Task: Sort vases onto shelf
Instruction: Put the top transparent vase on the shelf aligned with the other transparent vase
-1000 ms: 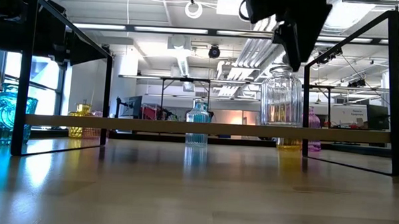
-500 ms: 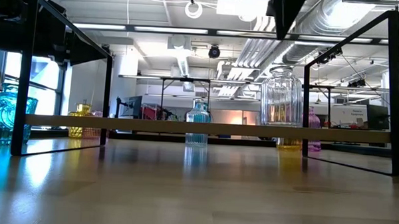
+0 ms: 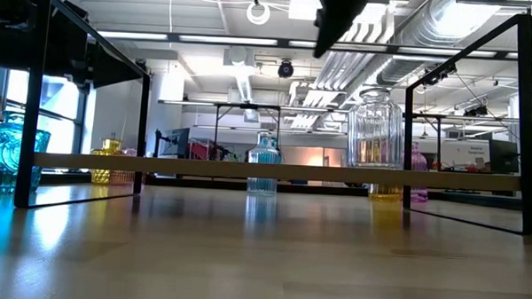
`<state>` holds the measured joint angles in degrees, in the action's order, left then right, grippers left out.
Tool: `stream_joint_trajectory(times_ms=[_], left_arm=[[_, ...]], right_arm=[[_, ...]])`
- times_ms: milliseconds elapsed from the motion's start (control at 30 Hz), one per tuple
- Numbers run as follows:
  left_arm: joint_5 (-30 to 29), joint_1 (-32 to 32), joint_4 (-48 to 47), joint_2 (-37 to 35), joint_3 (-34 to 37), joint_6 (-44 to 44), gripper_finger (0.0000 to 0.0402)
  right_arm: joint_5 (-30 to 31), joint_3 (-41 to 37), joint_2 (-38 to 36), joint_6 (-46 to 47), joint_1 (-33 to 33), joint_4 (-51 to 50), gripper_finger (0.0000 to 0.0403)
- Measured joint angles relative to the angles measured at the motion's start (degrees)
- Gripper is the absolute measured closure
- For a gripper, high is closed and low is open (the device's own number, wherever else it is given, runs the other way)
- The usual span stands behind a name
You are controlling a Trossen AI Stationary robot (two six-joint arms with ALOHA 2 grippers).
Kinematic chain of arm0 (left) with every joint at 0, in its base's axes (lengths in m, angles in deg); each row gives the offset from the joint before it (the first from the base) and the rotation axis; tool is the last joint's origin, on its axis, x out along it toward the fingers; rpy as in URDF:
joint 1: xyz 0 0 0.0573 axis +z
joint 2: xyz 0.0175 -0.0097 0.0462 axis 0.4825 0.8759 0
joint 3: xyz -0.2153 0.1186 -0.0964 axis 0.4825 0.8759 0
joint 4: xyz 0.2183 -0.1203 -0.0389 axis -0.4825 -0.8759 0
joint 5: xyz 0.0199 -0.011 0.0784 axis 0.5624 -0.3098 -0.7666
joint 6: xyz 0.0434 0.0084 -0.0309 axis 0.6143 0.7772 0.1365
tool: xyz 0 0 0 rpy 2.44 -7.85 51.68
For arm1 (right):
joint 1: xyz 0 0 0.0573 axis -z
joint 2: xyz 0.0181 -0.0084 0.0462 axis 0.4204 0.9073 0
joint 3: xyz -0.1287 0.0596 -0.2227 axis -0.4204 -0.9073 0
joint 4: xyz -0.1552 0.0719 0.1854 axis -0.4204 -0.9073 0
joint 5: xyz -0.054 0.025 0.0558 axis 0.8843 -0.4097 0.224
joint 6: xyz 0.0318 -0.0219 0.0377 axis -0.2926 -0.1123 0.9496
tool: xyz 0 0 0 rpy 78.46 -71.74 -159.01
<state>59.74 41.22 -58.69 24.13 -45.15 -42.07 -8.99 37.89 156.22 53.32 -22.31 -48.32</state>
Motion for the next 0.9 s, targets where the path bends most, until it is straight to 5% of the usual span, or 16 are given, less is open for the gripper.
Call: stream_joint_trajectory(times_ms=[500, 700, 900], left_arm=[[5.69, -0.01, 4.03, 0.02, -0.02, 5.41, 0.0401], [5.66, -0.01, 4.11, 0.00, -0.02, 5.10, 0.0401], [5.56, -0.01, 4.11, 0.00, -0.02, 5.97, 0.0401]], right_arm=[[-4.21, -19.04, 0.02, -7.38, 6.68, 47.45, 0.0399], [-3.40, -21.39, 0.04, -0.85, 8.90, 49.51, 0.0396], [5.22, -19.49, 0.02, 0.41, 9.53, 46.42, 0.0351]])
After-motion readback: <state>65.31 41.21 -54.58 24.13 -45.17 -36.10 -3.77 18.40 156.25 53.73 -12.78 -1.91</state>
